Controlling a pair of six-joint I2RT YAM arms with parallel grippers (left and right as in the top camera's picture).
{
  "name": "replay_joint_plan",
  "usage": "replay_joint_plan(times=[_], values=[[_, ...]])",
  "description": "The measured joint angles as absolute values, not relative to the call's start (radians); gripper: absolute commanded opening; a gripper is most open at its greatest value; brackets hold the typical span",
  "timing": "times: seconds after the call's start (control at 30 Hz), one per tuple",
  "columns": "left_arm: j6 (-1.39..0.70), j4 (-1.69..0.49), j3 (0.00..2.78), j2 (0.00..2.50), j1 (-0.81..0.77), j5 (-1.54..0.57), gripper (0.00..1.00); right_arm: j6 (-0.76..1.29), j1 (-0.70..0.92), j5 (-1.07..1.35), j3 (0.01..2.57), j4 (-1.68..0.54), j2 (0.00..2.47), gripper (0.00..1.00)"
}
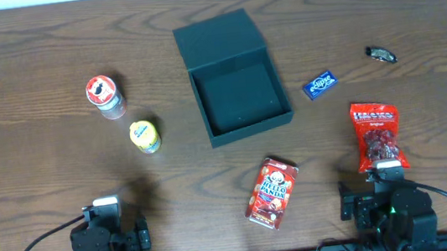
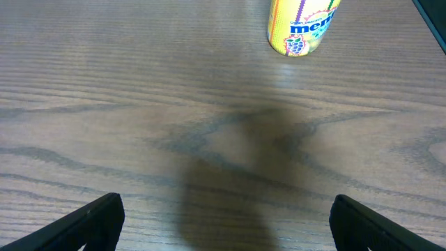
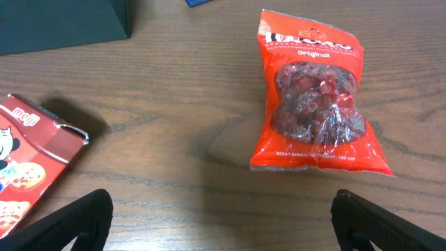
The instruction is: Pack container
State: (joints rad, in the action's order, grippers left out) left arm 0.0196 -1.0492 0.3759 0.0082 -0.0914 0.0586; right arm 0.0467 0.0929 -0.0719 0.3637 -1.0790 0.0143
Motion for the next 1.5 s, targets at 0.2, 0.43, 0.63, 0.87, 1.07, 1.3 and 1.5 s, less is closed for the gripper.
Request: replay_joint_plan(times=[0.2,0.43,0.63,0.87,1.07,1.3,1.5], values=[[0.02,-1.049,0.376,0.008,-0.091,0.059,0.95,0.047,0.093,-0.072,0.364,-1.079,0.014,0.99],[0.02,-1.049,0.376,0.008,-0.091,0.059,0.95,0.047,0.093,-0.072,0.364,-1.079,0.014,0.99],[0.02,-1.049,0.376,0.008,-0.091,0.059,0.95,0.047,0.093,-0.072,0.364,-1.079,0.014,0.99],[0.02,-1.049,0.376,0.008,-0.091,0.059,0.95,0.047,0.093,-0.072,0.364,-1.079,0.014,0.99],[0.02,-1.049,0.376,0.008,-0.091,0.059,0.95,0.047,0.093,-0.086,0.364,-1.079,0.014,0.99],[0.02,-1.049,0.376,0.008,-0.091,0.059,0.95,0.039,0.093,-0.11,0.364,-1.041,0.014,0.99],[0.02,-1.049,0.376,0.008,-0.091,0.059,0.95,0.036,0.093,-0.117,0.363,-0.931,0.014,0.99]])
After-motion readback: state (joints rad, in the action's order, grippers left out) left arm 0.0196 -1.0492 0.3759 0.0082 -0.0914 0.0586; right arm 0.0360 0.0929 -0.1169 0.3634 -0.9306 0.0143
